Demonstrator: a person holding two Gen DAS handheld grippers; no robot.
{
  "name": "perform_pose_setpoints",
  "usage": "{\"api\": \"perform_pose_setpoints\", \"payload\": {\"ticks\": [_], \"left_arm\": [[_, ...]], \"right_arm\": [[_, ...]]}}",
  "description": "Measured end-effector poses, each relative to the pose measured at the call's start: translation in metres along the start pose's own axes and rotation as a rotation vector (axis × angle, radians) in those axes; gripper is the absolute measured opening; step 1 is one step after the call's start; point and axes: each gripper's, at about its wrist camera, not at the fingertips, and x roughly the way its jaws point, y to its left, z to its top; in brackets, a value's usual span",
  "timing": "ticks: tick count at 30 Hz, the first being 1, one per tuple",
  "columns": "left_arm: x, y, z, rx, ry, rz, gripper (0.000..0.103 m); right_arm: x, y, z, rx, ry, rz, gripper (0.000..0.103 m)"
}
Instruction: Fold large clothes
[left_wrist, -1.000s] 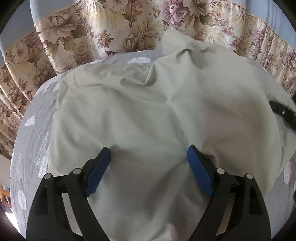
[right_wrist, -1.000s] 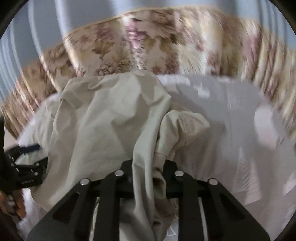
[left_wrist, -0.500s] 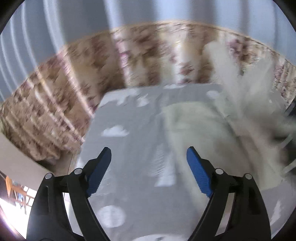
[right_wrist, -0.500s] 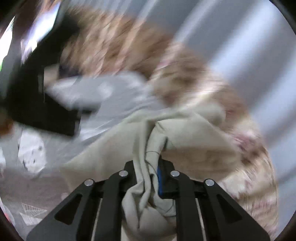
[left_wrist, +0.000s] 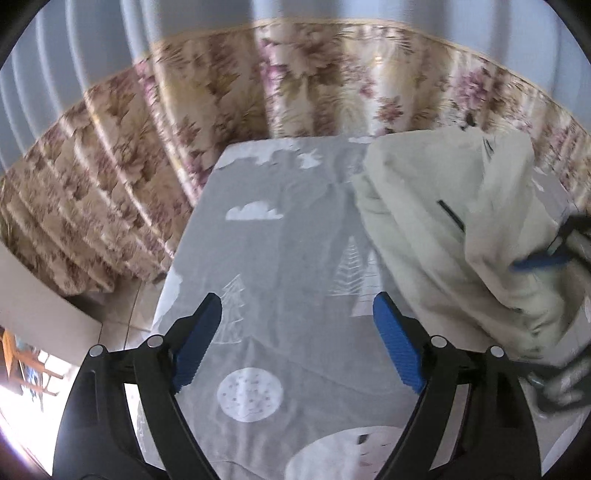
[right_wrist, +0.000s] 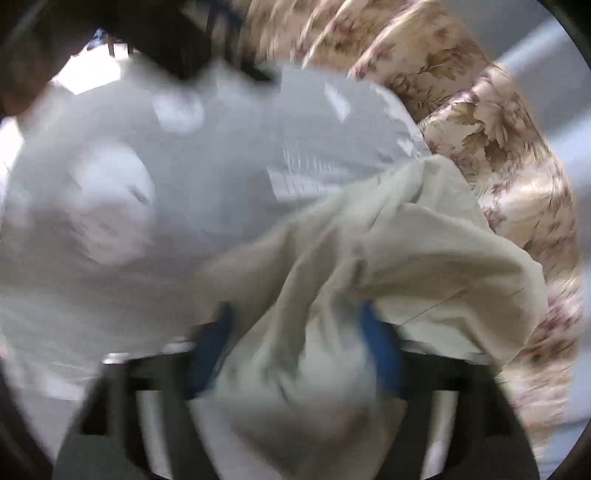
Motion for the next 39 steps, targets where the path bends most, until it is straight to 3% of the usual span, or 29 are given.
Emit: {"api": "perform_pose_setpoints", "payload": {"ticks": [5, 8, 10, 12, 15, 17, 18, 20, 21, 23, 27, 29, 30, 32, 36, 39], "left_arm": [[-0.014, -0.036, 0.016, 0.048, -0.045, -0.033, 0.088], [-0.018, -0.061, 0.029, 0.061, -0.072, -0.108, 0.095], [-0.012, -0.081, 0.037, 0.080, -0.068, -0.135, 0.096], [0.000, -0.101, 0.043, 0.110, -0.059, -0.116, 0.096], [0.028, -0.127, 0.054, 0.139, -0.048, -0.017, 0.096], [0.046, -0.133, 0.061, 0.118, -0.030, -0.033, 0.095], [0.050, -0.133, 0.065, 0.104, -0.030, -0.065, 0.085], [0.060, -0.132, 0.072, 0.072, -0.001, -0.215, 0.020], [0.065, -0.130, 0.076, 0.048, 0.020, -0.274, 0.009], [0.063, -0.121, 0.081, 0.010, -0.003, -0.291, 0.006], [0.036, -0.066, 0.077, -0.095, -0.040, -0.350, 0.005], [0.034, -0.047, 0.073, -0.090, -0.020, -0.294, 0.005], [0.042, -0.039, 0.069, -0.084, 0.016, -0.221, 0.005], [0.067, -0.036, 0.063, -0.075, 0.093, -0.133, 0.004], [0.093, -0.059, 0.051, -0.026, 0.151, -0.131, 0.004], [0.096, -0.084, 0.053, 0.036, 0.152, -0.136, 0.004]], "right_arm": [[-0.061, -0.054, -0.033, 0.172, -0.148, -0.037, 0.080], [-0.070, -0.098, -0.068, 0.342, -0.207, -0.075, 0.080], [-0.057, -0.128, -0.090, 0.482, -0.232, -0.078, 0.080], [-0.032, -0.154, -0.106, 0.593, -0.233, -0.039, 0.080], [-0.002, -0.169, -0.124, 0.681, -0.218, 0.013, 0.079], [0.007, -0.172, -0.127, 0.689, -0.229, 0.035, 0.077], [0.012, -0.175, -0.127, 0.692, -0.234, 0.057, 0.071], [0.020, -0.178, -0.121, 0.698, -0.238, 0.079, 0.066], [0.020, -0.181, -0.120, 0.702, -0.248, 0.084, 0.066], [0.020, -0.185, -0.118, 0.713, -0.264, 0.099, 0.066], [0.011, -0.185, -0.112, 0.694, -0.304, 0.115, 0.066], [0.009, -0.185, -0.105, 0.674, -0.323, 0.112, 0.066], [0.011, -0.187, -0.099, 0.669, -0.328, 0.101, 0.066], [0.020, -0.194, -0.091, 0.692, -0.326, 0.097, 0.066], [0.030, -0.195, -0.086, 0.702, -0.329, 0.108, 0.066], [0.029, -0.192, -0.089, 0.662, -0.297, 0.025, 0.066]]}}
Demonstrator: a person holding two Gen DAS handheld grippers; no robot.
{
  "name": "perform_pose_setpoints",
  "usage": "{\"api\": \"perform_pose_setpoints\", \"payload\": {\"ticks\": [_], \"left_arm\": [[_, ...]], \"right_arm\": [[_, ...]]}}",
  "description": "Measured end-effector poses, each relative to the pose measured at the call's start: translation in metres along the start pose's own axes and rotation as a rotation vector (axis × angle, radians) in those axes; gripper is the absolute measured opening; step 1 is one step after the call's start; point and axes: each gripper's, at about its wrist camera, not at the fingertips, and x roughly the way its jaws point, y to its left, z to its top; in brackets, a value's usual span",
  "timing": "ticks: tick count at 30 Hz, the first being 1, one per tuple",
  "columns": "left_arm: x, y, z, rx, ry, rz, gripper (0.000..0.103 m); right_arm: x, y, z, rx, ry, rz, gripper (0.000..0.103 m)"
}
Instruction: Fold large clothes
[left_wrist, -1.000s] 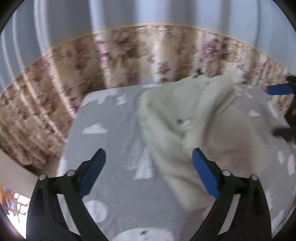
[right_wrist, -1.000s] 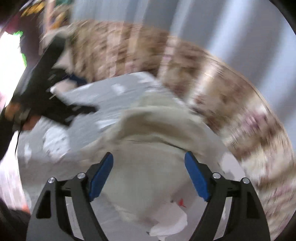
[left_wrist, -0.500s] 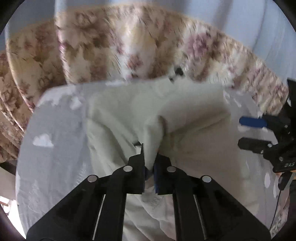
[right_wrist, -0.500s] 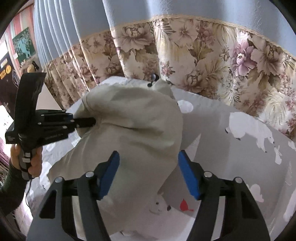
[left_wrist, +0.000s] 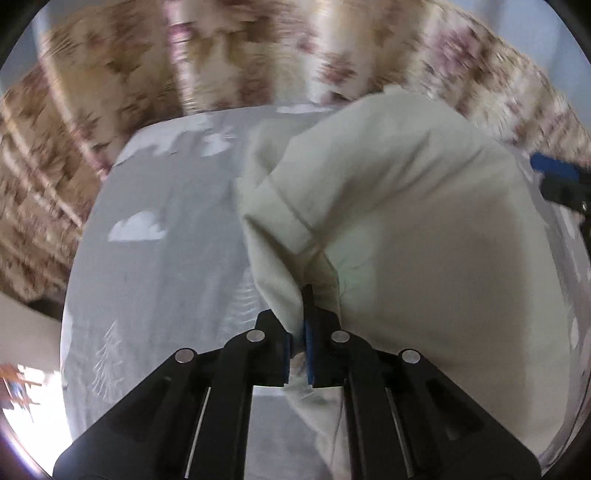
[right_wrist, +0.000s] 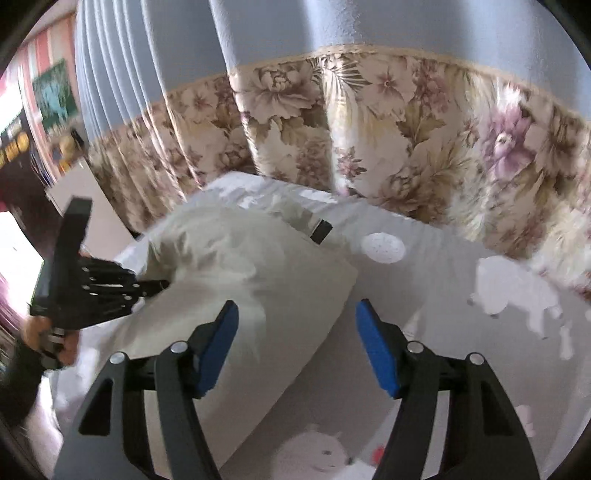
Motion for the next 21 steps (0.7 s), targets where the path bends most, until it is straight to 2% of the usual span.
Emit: {"api": "perform_pose_setpoints", "payload": {"ticks": [3, 4, 5, 6, 7, 8, 10, 12, 14, 16, 18, 21], "left_arm": [[-0.002, -0.001, 0.011, 0.009, 0.008, 0.050, 0.007], [-0.011, 0.001, 0.012, 0.013, -0.013, 0.061, 0.013], [-0.024, 0.002, 0.012, 0.015, -0.043, 0.082, 0.040], [-0.032, 0.003, 0.011, 0.015, -0.061, 0.097, 0.061], [-0.050, 0.005, 0.008, 0.014, -0.111, 0.131, 0.092], [-0.060, 0.006, 0.005, 0.012, -0.140, 0.150, 0.098], [-0.077, 0.003, -0.002, 0.017, -0.166, 0.168, 0.098], [-0.087, -0.010, -0.013, 0.034, -0.158, 0.105, 0.098], [-0.086, -0.028, -0.022, 0.071, -0.147, 0.072, 0.098], [-0.076, -0.054, -0.031, 0.144, -0.148, 0.083, 0.098], [-0.057, -0.068, -0.037, 0.184, -0.136, 0.115, 0.098], [-0.040, -0.056, -0.036, 0.131, -0.091, 0.042, 0.095]], "right_arm": [[-0.011, -0.006, -0.002, 0.015, -0.006, 0.010, 0.067], [-0.016, -0.005, -0.002, 0.012, -0.010, 0.015, 0.067], [-0.021, -0.003, -0.003, 0.004, -0.016, 0.018, 0.067], [-0.027, 0.002, -0.005, -0.008, -0.021, 0.026, 0.067], [-0.031, 0.008, -0.007, -0.017, -0.023, 0.038, 0.067], [-0.033, 0.013, -0.008, -0.029, -0.027, 0.043, 0.067], [-0.034, 0.024, -0.007, -0.065, -0.065, 0.003, 0.067], [-0.025, 0.028, 0.002, -0.061, -0.073, -0.006, 0.067], [0.000, 0.028, 0.016, -0.021, -0.027, 0.035, 0.067], [0.024, 0.030, 0.024, -0.031, 0.007, -0.041, 0.062], [0.049, 0.027, 0.029, -0.029, 0.061, -0.056, 0.061], [0.069, 0.030, 0.032, -0.080, 0.077, -0.124, 0.061]]}}
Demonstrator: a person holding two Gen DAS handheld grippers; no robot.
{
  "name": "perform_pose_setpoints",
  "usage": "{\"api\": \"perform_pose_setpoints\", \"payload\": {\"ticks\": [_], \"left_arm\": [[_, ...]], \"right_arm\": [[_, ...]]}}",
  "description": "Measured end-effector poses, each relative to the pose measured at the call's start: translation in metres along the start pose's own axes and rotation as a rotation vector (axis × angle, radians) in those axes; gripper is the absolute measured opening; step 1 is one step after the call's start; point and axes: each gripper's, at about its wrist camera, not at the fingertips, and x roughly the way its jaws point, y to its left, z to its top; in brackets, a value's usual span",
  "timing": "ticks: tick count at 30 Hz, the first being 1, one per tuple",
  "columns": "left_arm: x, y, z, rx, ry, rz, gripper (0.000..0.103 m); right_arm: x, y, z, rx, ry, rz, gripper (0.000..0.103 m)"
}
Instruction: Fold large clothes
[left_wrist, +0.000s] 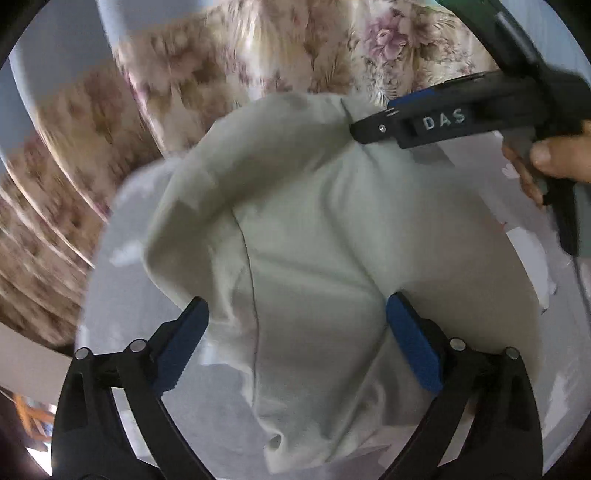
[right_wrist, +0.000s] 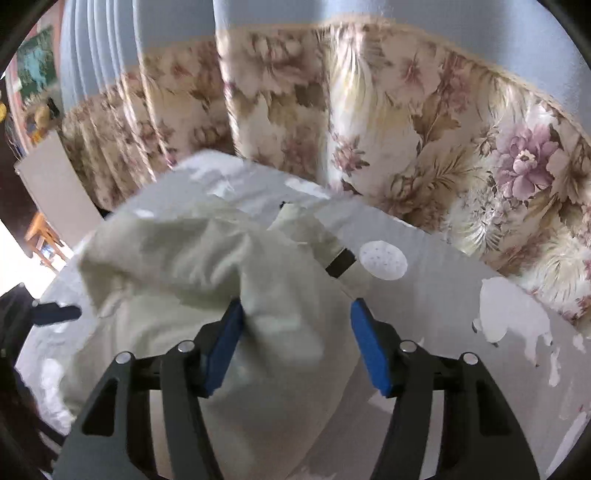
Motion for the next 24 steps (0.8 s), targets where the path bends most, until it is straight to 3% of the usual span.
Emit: {"api": "perform_pose_setpoints", "payload": {"ticks": [5, 10, 12, 15, 18, 20, 24], "left_arm": [[0.000, -0.008, -0.008, 0.038, -0.010, 0.023, 0.091], [-0.039, 0.018, 0.022, -0.015, -0.135, 0.076, 0.091], [-0.039, 0.032, 0.042, -0.045, -0.148, 0.101, 0.091], [-0.004, 0.053, 0.073, -0.071, -0.096, 0.203, 0.091], [0.050, 0.070, 0.089, -0.103, 0.004, 0.257, 0.089], [0.073, 0.079, 0.084, -0.121, 0.059, 0.261, 0.089], [0.108, 0.089, 0.068, -0.154, 0.135, 0.192, 0.091]], "right_arm": [[0.017, -0.004, 0.006, 0.029, -0.001, -0.006, 0.061], [-0.038, -0.002, -0.007, 0.001, -0.097, 0.056, 0.059], [-0.057, -0.004, -0.014, 0.006, -0.130, 0.059, 0.059], [-0.057, -0.009, -0.019, 0.024, -0.131, 0.056, 0.058], [-0.031, -0.003, -0.024, -0.011, -0.072, 0.024, 0.048], [-0.010, 0.002, -0.032, -0.053, -0.028, -0.002, 0.048], [0.008, -0.001, -0.038, -0.063, -0.019, -0.004, 0.048]]}}
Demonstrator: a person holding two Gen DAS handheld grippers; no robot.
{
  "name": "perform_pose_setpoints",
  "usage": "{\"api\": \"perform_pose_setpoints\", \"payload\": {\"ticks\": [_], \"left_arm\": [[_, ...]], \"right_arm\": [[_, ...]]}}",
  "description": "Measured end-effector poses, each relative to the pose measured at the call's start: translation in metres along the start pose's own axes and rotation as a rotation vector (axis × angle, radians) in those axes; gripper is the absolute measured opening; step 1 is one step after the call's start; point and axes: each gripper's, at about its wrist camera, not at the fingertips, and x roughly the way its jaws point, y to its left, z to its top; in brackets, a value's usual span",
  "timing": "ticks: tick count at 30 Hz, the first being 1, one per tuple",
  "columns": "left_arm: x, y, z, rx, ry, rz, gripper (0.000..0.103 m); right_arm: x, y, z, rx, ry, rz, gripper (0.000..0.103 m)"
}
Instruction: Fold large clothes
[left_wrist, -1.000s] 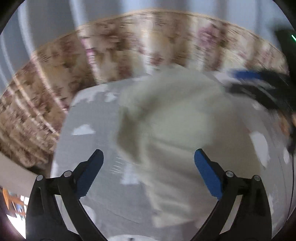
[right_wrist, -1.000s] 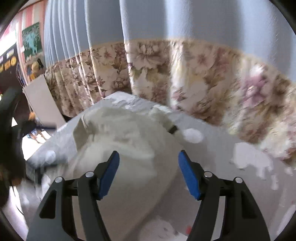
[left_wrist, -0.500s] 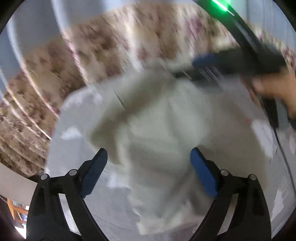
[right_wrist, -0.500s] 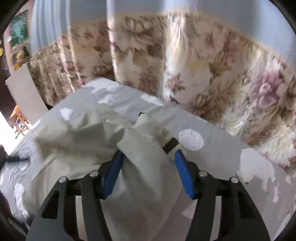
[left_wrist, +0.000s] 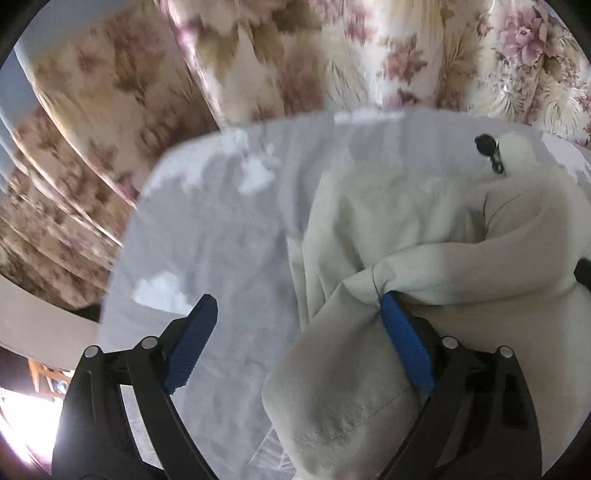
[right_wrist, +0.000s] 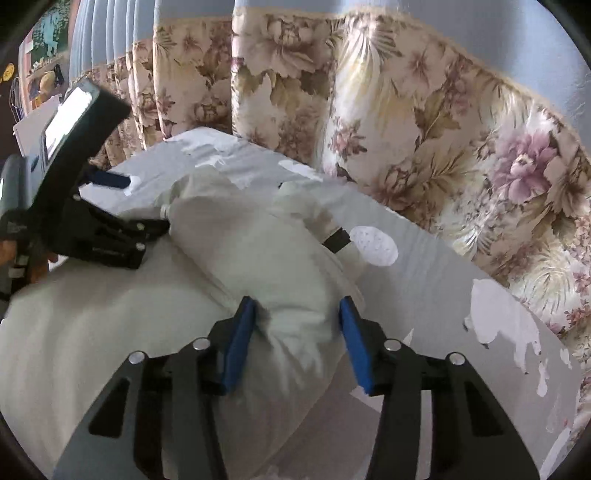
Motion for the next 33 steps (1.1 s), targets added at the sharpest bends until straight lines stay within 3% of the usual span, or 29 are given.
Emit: {"api": "perform_pose_setpoints", "payload": {"ticks": [2, 3, 4, 5, 9, 11, 14, 16, 19, 22, 28, 29, 31, 33], "left_arm": [[-0.006, 0.011, -0.001, -0.032, 0.003, -0.037, 0.090], [-0.013, 0.020, -0.003, -0.052, 0.001, -0.007, 0.088], [-0.022, 0.033, -0.006, -0.058, -0.011, 0.073, 0.087], [-0.034, 0.047, -0.012, -0.069, -0.022, 0.078, 0.086], [-0.088, 0.073, -0.042, -0.119, -0.084, -0.021, 0.088], [-0.113, 0.060, -0.063, -0.088, -0.126, -0.072, 0.093], [-0.134, 0.025, -0.092, -0.031, -0.166, -0.159, 0.094], [-0.135, -0.004, -0.110, 0.018, -0.175, -0.184, 0.094], [-0.113, -0.028, -0.123, 0.072, -0.155, -0.109, 0.096], [-0.097, -0.021, -0.133, 0.046, -0.128, -0.155, 0.098], [-0.084, -0.014, -0.130, 0.022, -0.106, -0.197, 0.100], [-0.090, -0.012, -0.133, 0.019, -0.115, -0.195, 0.100], [-0.104, -0.003, -0.140, -0.003, -0.124, -0.185, 0.100], [-0.110, 0.010, -0.144, -0.056, -0.116, -0.211, 0.100]], "right_arm": [[-0.008, -0.004, 0.001, -0.004, 0.005, -0.003, 0.048], [-0.008, -0.003, 0.001, -0.002, 0.001, -0.028, 0.048], [-0.015, -0.006, -0.001, 0.004, 0.003, -0.032, 0.048], [-0.024, -0.009, -0.004, 0.014, 0.000, -0.018, 0.048], [-0.081, 0.006, -0.020, 0.019, -0.082, 0.107, 0.049], [-0.104, 0.024, -0.032, 0.027, -0.112, 0.171, 0.049], [-0.120, 0.047, -0.049, 0.046, -0.146, 0.156, 0.049], [-0.119, 0.061, -0.057, 0.045, -0.154, 0.156, 0.049], [-0.097, 0.085, -0.077, -0.052, -0.077, 0.100, 0.048], [-0.084, 0.092, -0.096, -0.160, -0.060, 0.045, 0.047], [-0.079, 0.078, -0.096, -0.160, -0.055, 0.097, 0.050], [-0.087, 0.070, -0.096, -0.116, -0.055, 0.116, 0.054], [-0.104, 0.049, -0.097, -0.007, -0.068, 0.118, 0.074], [-0.121, 0.033, -0.101, 0.106, -0.117, 0.108, 0.079]]}}
